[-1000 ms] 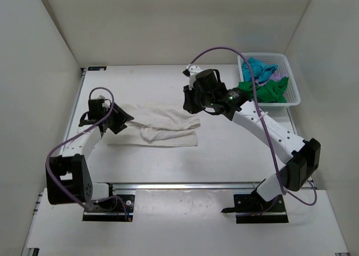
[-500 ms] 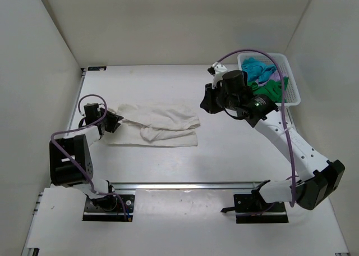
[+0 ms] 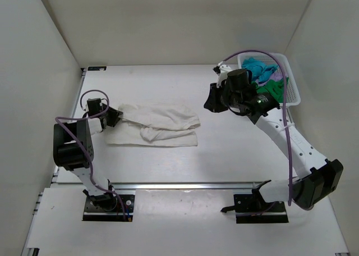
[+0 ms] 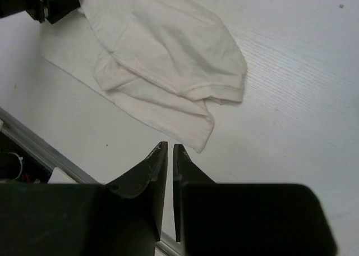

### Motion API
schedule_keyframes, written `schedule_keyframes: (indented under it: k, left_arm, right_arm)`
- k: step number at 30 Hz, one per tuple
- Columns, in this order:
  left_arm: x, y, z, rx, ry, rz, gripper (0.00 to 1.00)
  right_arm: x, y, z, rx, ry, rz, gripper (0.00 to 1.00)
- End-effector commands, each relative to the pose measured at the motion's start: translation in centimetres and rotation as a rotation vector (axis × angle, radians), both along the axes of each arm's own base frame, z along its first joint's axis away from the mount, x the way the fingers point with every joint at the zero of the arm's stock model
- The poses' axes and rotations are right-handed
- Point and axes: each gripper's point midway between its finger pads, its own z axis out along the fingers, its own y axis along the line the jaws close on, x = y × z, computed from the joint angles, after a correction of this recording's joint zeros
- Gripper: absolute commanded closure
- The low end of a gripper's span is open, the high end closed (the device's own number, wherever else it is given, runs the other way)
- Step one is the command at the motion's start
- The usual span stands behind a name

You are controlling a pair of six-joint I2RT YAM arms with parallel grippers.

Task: Fold and stack the t-shirts
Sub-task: Flatten out the tshirt

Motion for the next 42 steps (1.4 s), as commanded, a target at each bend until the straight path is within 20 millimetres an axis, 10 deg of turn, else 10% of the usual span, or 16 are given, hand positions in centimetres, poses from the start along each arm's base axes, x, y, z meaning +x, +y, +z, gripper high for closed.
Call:
schedule_keyframes:
  k: [1, 13, 22, 25, 30, 36, 42]
  left_arm:
    - [1.9, 0.1, 1.7, 0.035, -0.062, -0.005, 0.52]
    - [3.2, -0.4, 2.9, 0.026, -0.097, -0.023, 0.97]
    - [3.9, -2.3, 10.8, 0.11, -0.232, -0.093, 1.0]
    - [4.7, -5.1, 15.1, 0.144, -0.302, -0.154, 1.0]
    - [5.0, -15.9, 23.0, 0.138, -0.449, -0.384, 1.0]
    - [0.6, -24.3, 24.5, 0.007, -0.455, -0.595, 1.0]
    - [-6.2, -34.2, 21.7, -0.082, -0.412, -0.853, 1.0]
  right_arm:
    - [1.1, -0.3, 3.6, 0.068, -0.065, -0.018, 0.93]
    - [1.1, -0.5, 3.4, 0.06, -0.049, -0.024, 0.93]
    - [1.1, -1.1, 2.8, 0.058, -0.062, -0.037, 0.93]
    - [1.4, -1.6, 2.4, 0.062, -0.063, -0.052, 0.93]
    - [2.2, -0.6, 1.9, 0.059, -0.073, -0.037, 0.82]
    - [3.2, 2.2, 2.5, 0.058, -0.114, 0.024, 0.76]
    - [3.0, -0.5, 3.1, 0.028, -0.12, -0.054, 0.77]
